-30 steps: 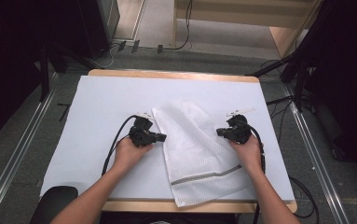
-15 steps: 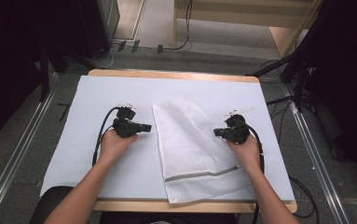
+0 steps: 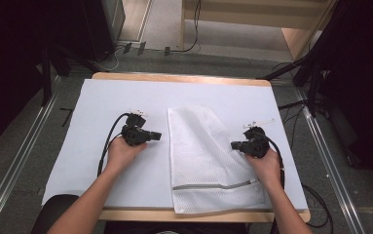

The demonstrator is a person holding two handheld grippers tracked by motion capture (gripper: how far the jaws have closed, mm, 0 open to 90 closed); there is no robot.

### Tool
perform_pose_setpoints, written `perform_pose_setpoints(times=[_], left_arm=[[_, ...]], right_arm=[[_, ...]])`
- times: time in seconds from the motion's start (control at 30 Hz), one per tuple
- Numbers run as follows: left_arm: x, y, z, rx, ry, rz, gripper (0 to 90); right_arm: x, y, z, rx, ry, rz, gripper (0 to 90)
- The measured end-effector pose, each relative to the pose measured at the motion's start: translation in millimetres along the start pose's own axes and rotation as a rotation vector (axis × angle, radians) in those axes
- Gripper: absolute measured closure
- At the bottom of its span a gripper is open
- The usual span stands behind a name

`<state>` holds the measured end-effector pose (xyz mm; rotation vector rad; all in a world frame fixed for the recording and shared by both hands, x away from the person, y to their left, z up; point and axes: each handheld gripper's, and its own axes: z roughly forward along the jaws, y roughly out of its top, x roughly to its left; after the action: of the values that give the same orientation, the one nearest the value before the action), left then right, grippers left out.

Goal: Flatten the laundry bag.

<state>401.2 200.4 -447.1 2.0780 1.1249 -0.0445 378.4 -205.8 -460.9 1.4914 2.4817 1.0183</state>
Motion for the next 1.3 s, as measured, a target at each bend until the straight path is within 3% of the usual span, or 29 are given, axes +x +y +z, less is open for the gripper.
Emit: perform_pose_setpoints(times=[0.07,0.13,0.33,0.43,0.57,0.7,0.9,0.97,1.0,1.2,1.3], left_arm=[[-1.7,0.5,1.0,0.0,-0.007,-0.003,90.0],[-4.1,1.3,1.0,-0.002,-0.012,0.007,90.0],[-13.6,2.3,3.6,0.011,-0.027,0.029,90.0],[-15.0,2.0,6.2,0.025,-0.031,0.036,88.2],[-16.7,1.8,7.5,0.031,-0.04,0.036,86.5],[-20.1,0.9,9.2,0.034,-0.048,0.036,83.0],[-24.4,-1.0,13.4,0.041,-0.062,0.035,74.1],[-25.0,-1.4,14.8,0.044,-0.067,0.035,71.2],[-27.0,-2.4,18.5,0.05,-0.075,0.031,69.5],[-32.7,-4.6,28.2,0.086,-0.059,0.055,63.0],[-35.8,-5.1,30.0,0.08,-0.049,0.062,61.7]], right_arm=[[2.3,-3.0,-2.6,-0.001,-0.013,-0.022,85.5],[1.5,1.1,-8.1,-0.044,-0.026,-0.034,83.3],[-8.8,32.9,-12.0,-0.153,-0.037,-0.021,82.0],[-12.5,46.4,-3.6,-0.153,-0.022,-0.017,81.5],[-6.9,60.1,11.2,-0.132,0.01,-0.064,76.9],[5.0,62.7,22.2,-0.106,0.051,-0.102,70.5],[16.8,60.5,38.9,-0.074,0.055,-0.161,57.5],[17.5,60.2,40.8,-0.066,0.047,-0.165,57.4],[18.5,60.2,46.3,-0.047,0.019,-0.177,57.4],[18.3,62.0,54.3,-0.035,-0.004,-0.18,74.2],[18.0,62.9,57.7,-0.025,-0.004,-0.178,79.6]])
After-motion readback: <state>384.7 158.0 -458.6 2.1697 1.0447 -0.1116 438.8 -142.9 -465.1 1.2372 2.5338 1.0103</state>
